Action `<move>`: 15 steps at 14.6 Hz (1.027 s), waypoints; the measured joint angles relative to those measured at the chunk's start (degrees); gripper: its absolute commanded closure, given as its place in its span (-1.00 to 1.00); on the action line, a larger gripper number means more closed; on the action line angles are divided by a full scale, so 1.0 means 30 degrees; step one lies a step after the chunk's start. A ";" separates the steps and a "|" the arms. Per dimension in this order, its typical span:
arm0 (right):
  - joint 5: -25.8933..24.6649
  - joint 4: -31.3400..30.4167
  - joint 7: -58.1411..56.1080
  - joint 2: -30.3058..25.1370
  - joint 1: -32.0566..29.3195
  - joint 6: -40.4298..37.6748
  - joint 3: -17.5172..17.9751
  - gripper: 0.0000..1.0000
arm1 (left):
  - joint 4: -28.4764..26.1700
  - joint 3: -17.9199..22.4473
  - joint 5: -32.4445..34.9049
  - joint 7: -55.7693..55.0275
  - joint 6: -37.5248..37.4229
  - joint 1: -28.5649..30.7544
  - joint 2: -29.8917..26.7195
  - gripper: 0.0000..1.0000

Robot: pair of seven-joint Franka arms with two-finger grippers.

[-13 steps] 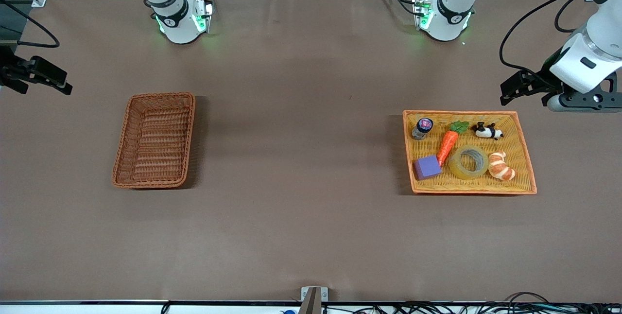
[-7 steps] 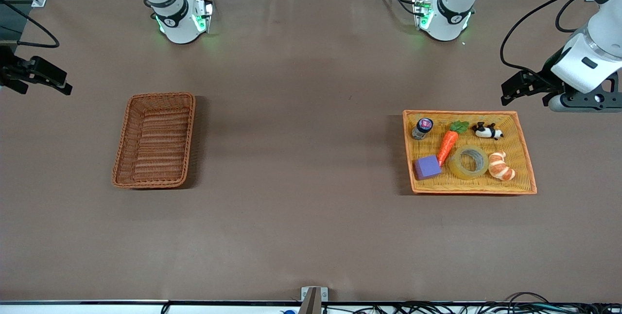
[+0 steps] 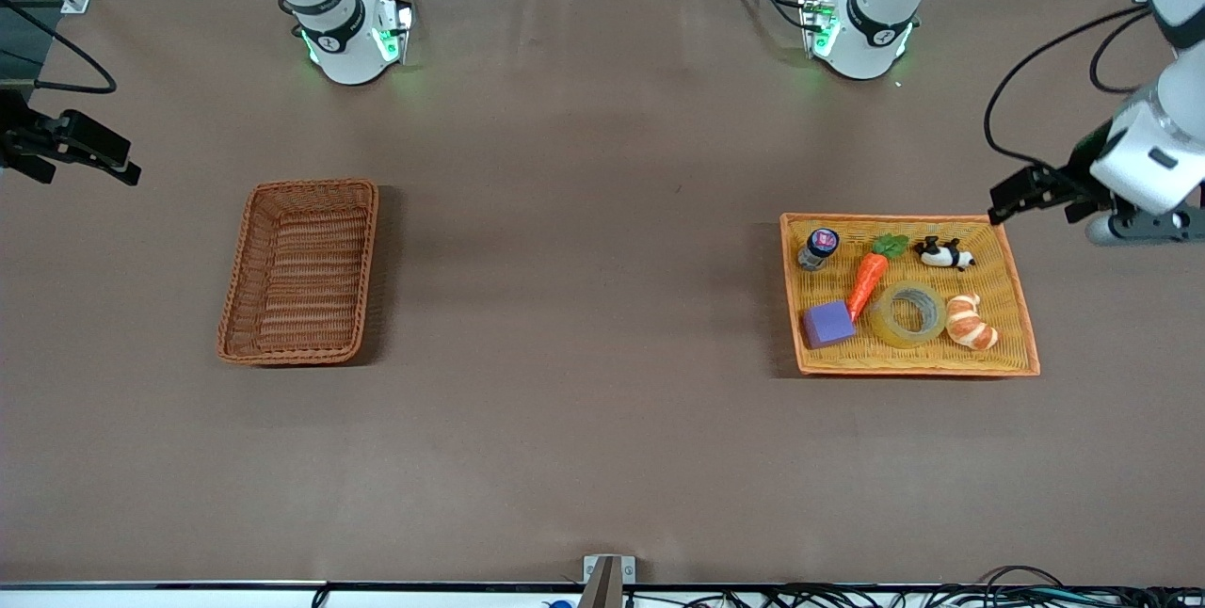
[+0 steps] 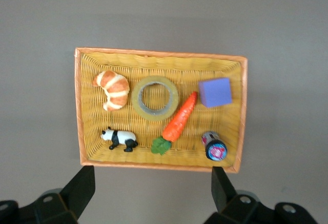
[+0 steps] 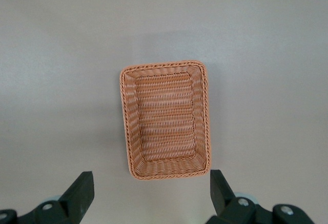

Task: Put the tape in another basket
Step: 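Move the left gripper over the yellow tape roll in the tray, then lower the left gripper onto the tape roll rim and close it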

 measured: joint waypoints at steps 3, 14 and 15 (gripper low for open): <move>0.0000 -0.0005 -0.0001 0.0004 0.0002 0.0015 0.0010 -1.00 | -0.0087 0.0609 0.0000 0.0749 0.1094 0.0025 0.1512 -1.00; 0.0000 -0.0014 -0.0026 0.0006 0.0009 0.0030 0.0041 -1.00 | -0.3351 0.1300 0.0000 0.2456 0.7258 0.0342 0.5219 -0.90; 0.0001 -0.0014 -0.0039 0.0007 0.0014 0.0033 0.0053 -1.00 | -0.3345 0.1297 0.0000 0.2489 0.7475 0.0327 0.5755 -0.86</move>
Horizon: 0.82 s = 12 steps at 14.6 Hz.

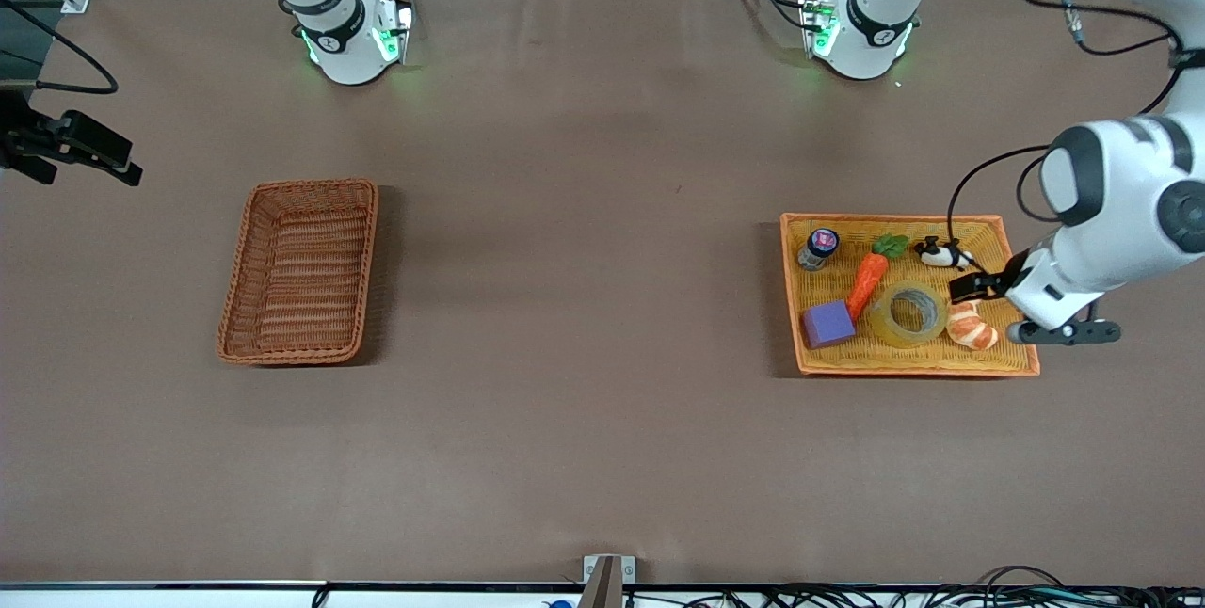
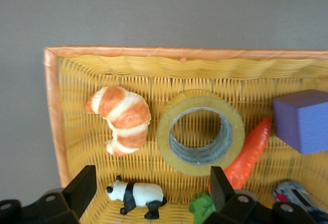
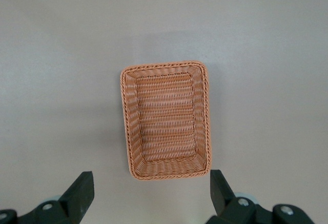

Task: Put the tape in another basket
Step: 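Lower the left gripper onto the tape roll rim and close it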

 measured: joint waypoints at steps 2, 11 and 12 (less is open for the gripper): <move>0.0000 0.0001 -0.0030 0.0000 0.0018 0.0043 0.0014 -1.00 | 0.0007 -0.0002 0.0000 0.0122 0.0348 -0.0005 0.0803 -0.82; 0.0000 0.0021 -0.0072 -0.0001 0.0344 0.0100 0.0050 -1.00 | -0.0051 -0.0193 0.0000 0.0220 0.2569 -0.0257 0.3001 -0.66; 0.0000 0.0022 -0.0073 -0.0001 0.0377 0.0100 0.0051 -1.00 | -0.0088 -0.0194 0.0000 0.0220 0.2568 -0.0269 0.3039 -0.63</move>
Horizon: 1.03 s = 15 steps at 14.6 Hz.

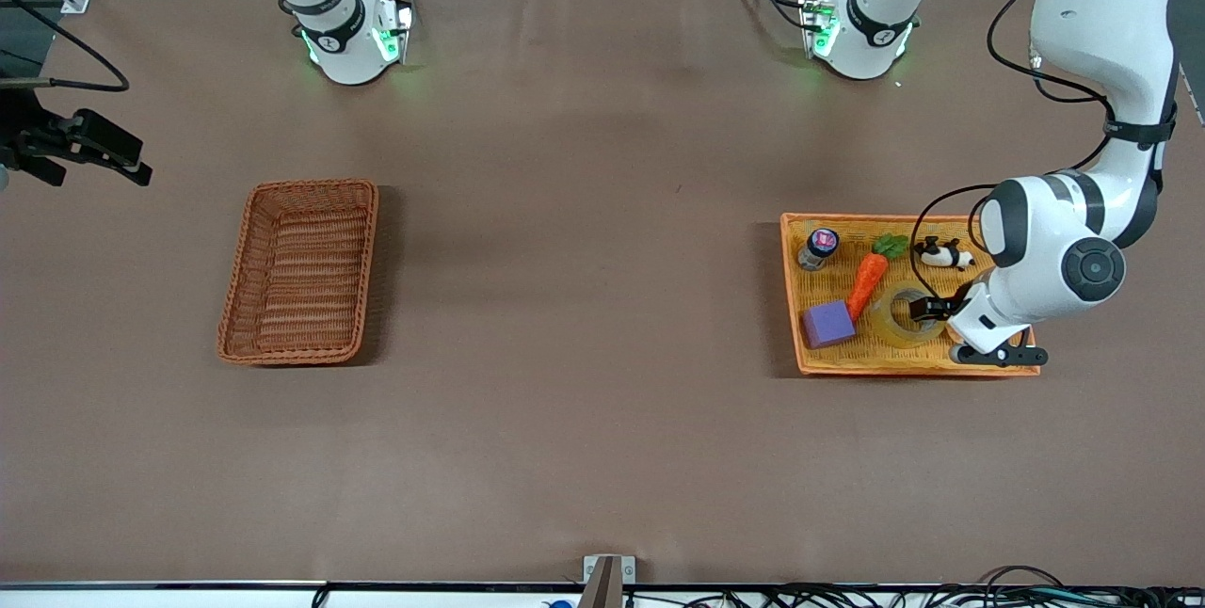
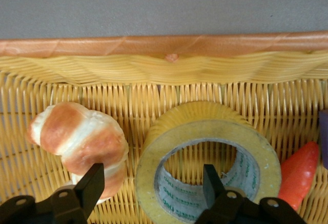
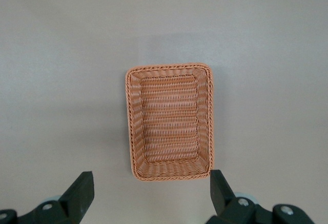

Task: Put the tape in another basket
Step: 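Lower the left gripper onto the tape roll rim and close it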

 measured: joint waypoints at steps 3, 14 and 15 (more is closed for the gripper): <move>0.0000 0.0000 0.0000 0.0000 0.0016 0.0000 -0.0002 -1.00 | -0.0088 -0.0008 0.0000 0.0011 0.0000 -0.0006 0.0104 -0.61; 0.0000 0.0000 -0.0001 0.0000 0.0021 -0.0006 -0.0001 -1.00 | -0.0553 -0.0050 0.0000 0.0017 0.0000 -0.0083 0.0218 -0.13; 0.0000 0.0000 -0.0001 0.0000 0.0021 -0.0007 -0.0001 -1.00 | -0.0554 -0.0053 0.0000 0.0017 0.0000 -0.0085 0.0218 0.05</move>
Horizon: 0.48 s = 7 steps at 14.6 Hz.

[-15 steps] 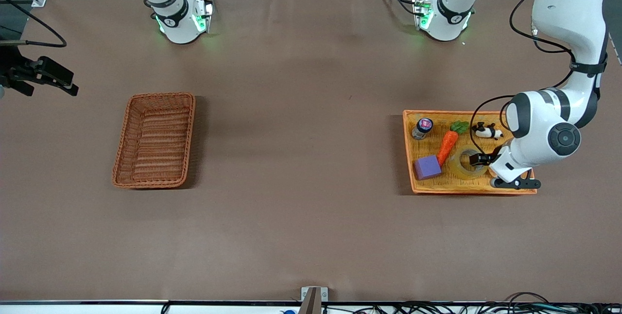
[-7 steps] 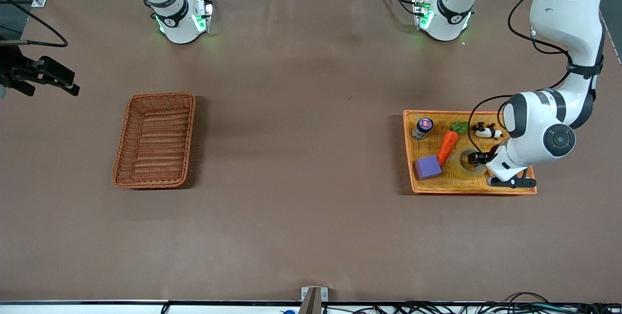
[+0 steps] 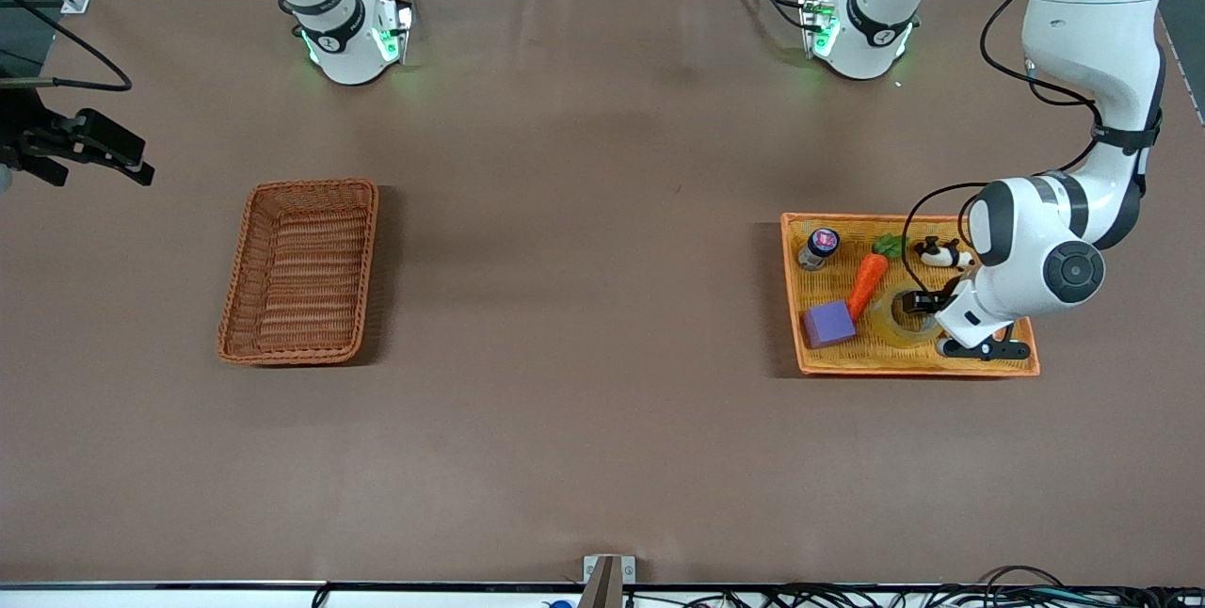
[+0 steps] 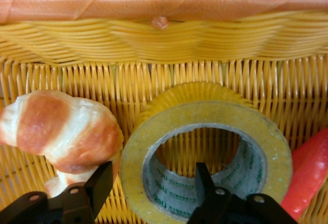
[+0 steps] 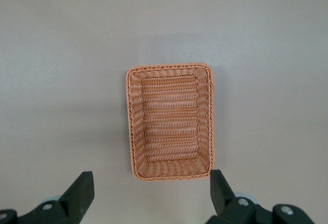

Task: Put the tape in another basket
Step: 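Lower the left gripper onto the tape roll rim and close it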

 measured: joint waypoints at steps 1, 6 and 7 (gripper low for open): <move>0.0000 0.0000 0.0000 0.0000 0.0000 0.0000 0.0000 -1.00 | -0.0006 0.0000 0.0000 0.0000 0.0000 0.0000 0.0001 0.25; 0.0000 0.0000 0.0000 0.0000 -0.0001 -0.0001 -0.0022 -1.00 | -0.0061 0.0048 0.0003 0.0018 0.0011 0.0014 0.0026 0.84; 0.0000 0.0000 0.0000 0.0000 -0.0002 -0.0004 -0.0022 -1.00 | -0.0037 0.0049 0.0003 0.0023 0.0021 0.0015 0.0022 0.84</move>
